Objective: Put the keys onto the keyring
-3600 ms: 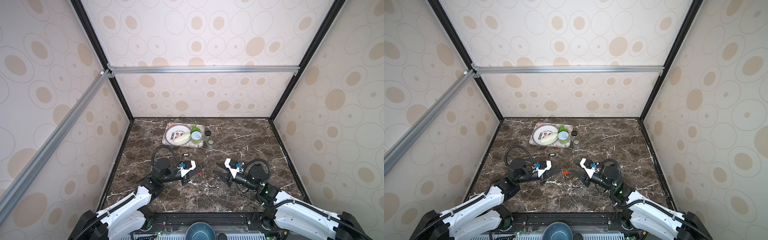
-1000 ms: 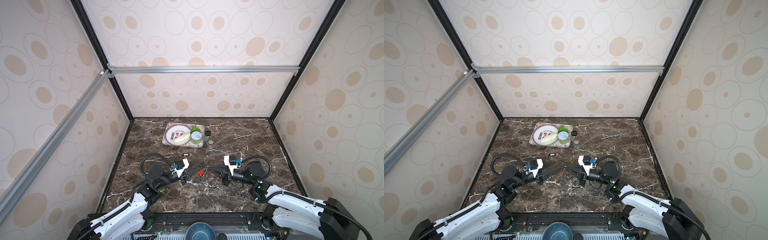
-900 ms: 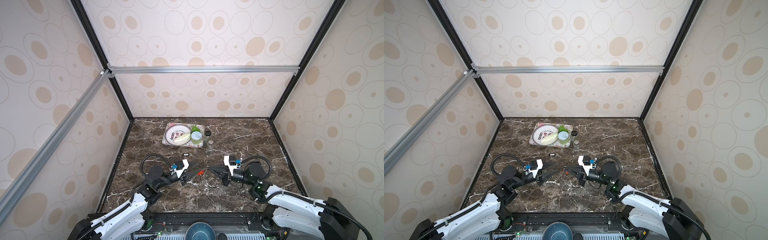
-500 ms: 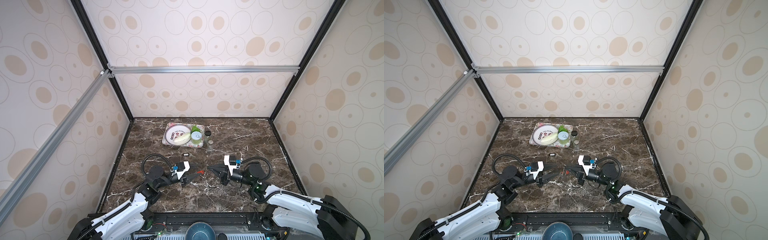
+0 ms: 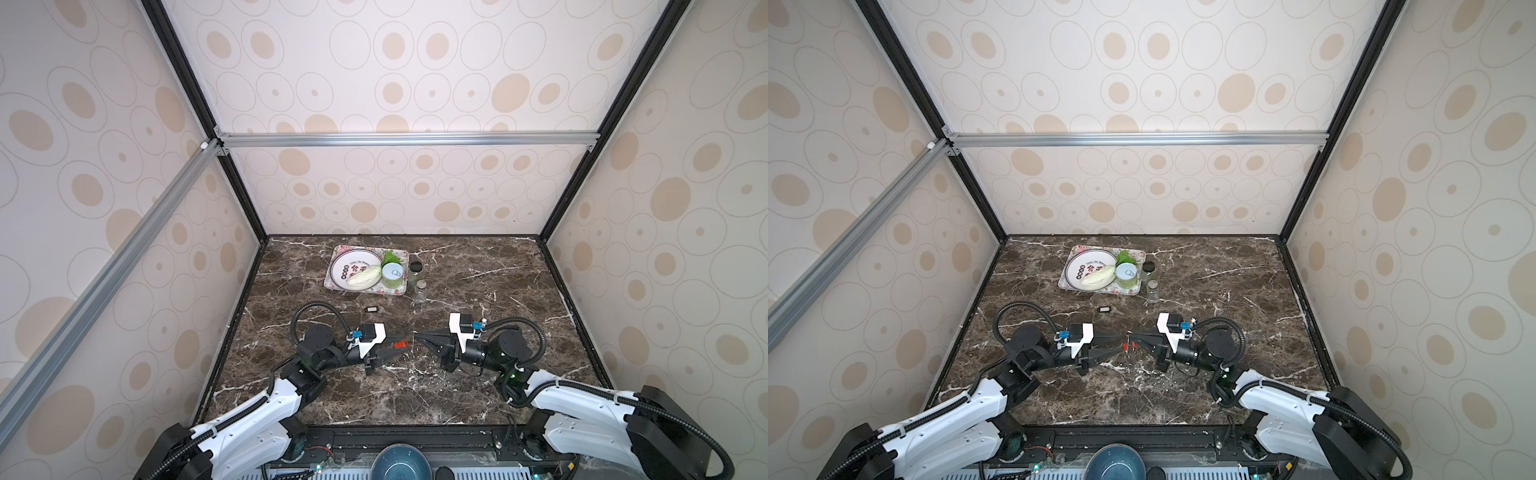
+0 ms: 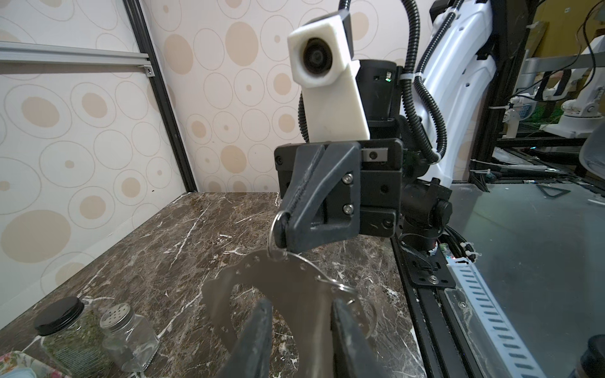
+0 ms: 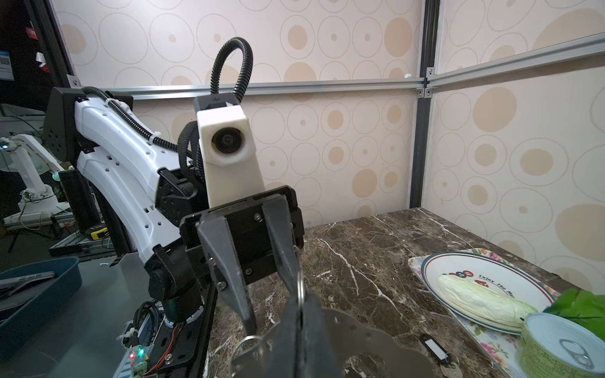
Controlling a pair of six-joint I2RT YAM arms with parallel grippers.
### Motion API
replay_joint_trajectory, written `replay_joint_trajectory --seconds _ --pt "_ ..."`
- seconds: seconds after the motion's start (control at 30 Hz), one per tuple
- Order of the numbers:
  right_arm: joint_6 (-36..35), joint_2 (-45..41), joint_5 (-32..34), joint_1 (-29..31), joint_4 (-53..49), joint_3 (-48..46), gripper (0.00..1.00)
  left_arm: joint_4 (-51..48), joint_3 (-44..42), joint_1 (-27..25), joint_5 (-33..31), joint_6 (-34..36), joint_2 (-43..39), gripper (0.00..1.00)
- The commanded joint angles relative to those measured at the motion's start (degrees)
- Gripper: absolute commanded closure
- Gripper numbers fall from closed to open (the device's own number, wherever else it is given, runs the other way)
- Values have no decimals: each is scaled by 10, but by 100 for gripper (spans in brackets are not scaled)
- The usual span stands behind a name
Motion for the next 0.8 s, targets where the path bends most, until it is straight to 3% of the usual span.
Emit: replay_joint_trajectory --seconds 0.0,0.77 --pt "6 8 -30 6 50 6 100 13 25 -3 10 13 -3 70" --pt "15 63 -79 20 109 15 100 6 32 -9 20 13 -19 80"
